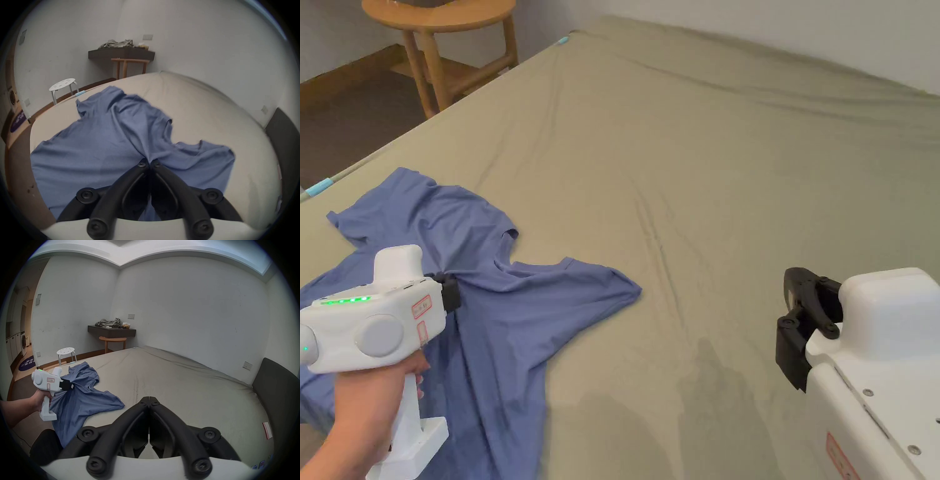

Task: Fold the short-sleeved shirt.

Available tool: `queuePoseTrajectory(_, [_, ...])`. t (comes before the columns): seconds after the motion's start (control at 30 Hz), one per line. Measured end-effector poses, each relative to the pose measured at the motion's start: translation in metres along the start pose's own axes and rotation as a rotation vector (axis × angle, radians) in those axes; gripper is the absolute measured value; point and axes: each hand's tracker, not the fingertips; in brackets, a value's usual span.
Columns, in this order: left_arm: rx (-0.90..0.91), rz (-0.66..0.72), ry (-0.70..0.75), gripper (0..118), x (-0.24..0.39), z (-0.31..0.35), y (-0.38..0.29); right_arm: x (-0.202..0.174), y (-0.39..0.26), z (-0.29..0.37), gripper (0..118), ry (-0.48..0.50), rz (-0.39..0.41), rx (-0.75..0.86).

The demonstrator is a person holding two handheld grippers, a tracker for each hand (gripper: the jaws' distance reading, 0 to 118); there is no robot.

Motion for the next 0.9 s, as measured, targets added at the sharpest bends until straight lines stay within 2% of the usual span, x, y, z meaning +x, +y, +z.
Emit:
queuePoseTrajectory(0.07, [-0.025,0.066,-0.003,0,0.000,0.007,0.013,0.002,0.002,0.009,2,-0.004,-0.002,0.012])
queuePoseTrajectory(0.13, [0.036,0.125,-0.033,0,0.002,0.024,0.023,0.004,0.005,0.018,2,-0.011,0.001,0.028])
queuePoseTrajectory(0.17, [0.069,0.111,-0.042,0,0.007,0.035,0.029,0.005,0.007,0.024,2,-0.016,0.005,0.038])
queuePoseTrajectory(0.33, [0.245,0.007,-0.129,0,0.042,0.092,0.062,0.014,0.014,0.051,2,-0.048,-0.003,0.091])
queuePoseTrajectory(0.5, [0.448,-0.195,-0.215,0,0.105,0.165,0.104,0.028,0.019,0.081,2,-0.110,-0.032,0.158])
queuePoseTrajectory(0.6, [0.547,-0.253,-0.284,0,0.142,0.203,0.127,0.039,0.019,0.099,2,-0.149,-0.039,0.186])
queuePoseTrajectory(0.77, [0.666,-0.342,-0.409,0,0.205,0.252,0.159,0.063,0.017,0.129,2,-0.230,-0.051,0.219])
queuePoseTrajectory(0.9, [0.694,-0.407,-0.511,0,0.259,0.270,0.170,0.086,0.012,0.151,2,-0.315,-0.072,0.226])
